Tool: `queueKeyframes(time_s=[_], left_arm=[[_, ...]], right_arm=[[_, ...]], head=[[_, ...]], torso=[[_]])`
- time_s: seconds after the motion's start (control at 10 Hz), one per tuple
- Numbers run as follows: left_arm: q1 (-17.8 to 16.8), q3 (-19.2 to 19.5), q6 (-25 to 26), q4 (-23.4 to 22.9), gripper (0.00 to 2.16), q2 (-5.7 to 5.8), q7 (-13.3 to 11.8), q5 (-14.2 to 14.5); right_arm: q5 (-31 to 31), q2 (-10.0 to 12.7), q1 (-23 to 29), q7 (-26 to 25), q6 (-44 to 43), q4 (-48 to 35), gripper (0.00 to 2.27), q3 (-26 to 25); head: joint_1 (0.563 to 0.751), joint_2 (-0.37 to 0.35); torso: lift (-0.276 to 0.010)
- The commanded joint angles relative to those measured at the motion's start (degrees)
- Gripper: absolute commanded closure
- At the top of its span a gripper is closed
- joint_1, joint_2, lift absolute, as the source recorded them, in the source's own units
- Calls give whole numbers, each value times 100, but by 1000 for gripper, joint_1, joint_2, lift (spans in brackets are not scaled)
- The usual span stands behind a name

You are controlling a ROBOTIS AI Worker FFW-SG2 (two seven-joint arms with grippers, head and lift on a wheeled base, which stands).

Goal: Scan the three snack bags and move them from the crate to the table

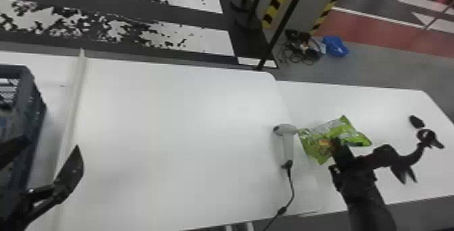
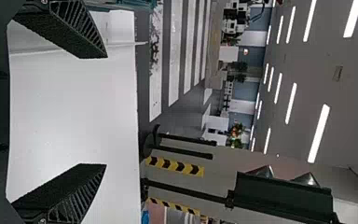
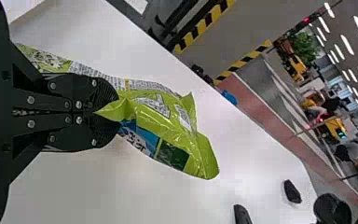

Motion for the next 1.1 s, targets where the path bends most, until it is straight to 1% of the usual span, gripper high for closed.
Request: queueKeyframes(time_s=[0.0, 0.1, 0.2, 0.3, 0.4, 0.5, 0.6, 0.7, 0.8, 0.9, 1.0], left_arm=[[-1, -13, 0, -2, 29, 6, 0, -1], [17, -4, -35, -11, 29, 6, 0, -1], [52, -4, -88, -19, 29, 6, 0, -1], [69, -13, -123, -28, 29, 6, 0, -1], [78, -40, -123, -55, 29, 6, 0, -1], [87, -66, -123, -72, 29, 6, 9, -1], [87, -66, -123, -90, 29, -3, 9, -10], [87, -66, -123, -98, 29, -3, 26, -10], [43, -83, -105, -98, 29, -3, 35, -10], [25, -119, -70, -98, 29, -3, 53, -19], [8, -127, -35, -98, 29, -3, 61, -28]], right_arm=[[348, -9, -87, -71, 86, 42, 53, 257], [409, -9, -95, -150, 86, -20, -2, 371], [418, -1, 10, -378, 280, -292, 46, 389], [541, -1, 177, -712, 315, -644, 53, 485], [612, -1, 344, -853, 315, -969, 46, 520], [603, 26, 608, -985, 297, -1478, 49, 529], [612, 61, 986, -1011, 315, -2199, 53, 573], [620, 61, 1416, -985, 315, -2999, 73, 802], [814, 87, 1829, -976, 455, -3834, 73, 1109], [1218, 263, 2137, -985, 702, -4634, 76, 1417], [1561, 430, 2357, -985, 930, -5214, 80, 1812]], head=[[695, -350], [695, -350], [695, -350], [695, -350], [695, -350], [695, -350], [695, -350], [695, -350], [695, -350], [695, -350], [695, -350]], torso=[[-62], [-62], [-62], [-62], [-62], [-62], [-62], [-62], [-62], [-62], [-62]])
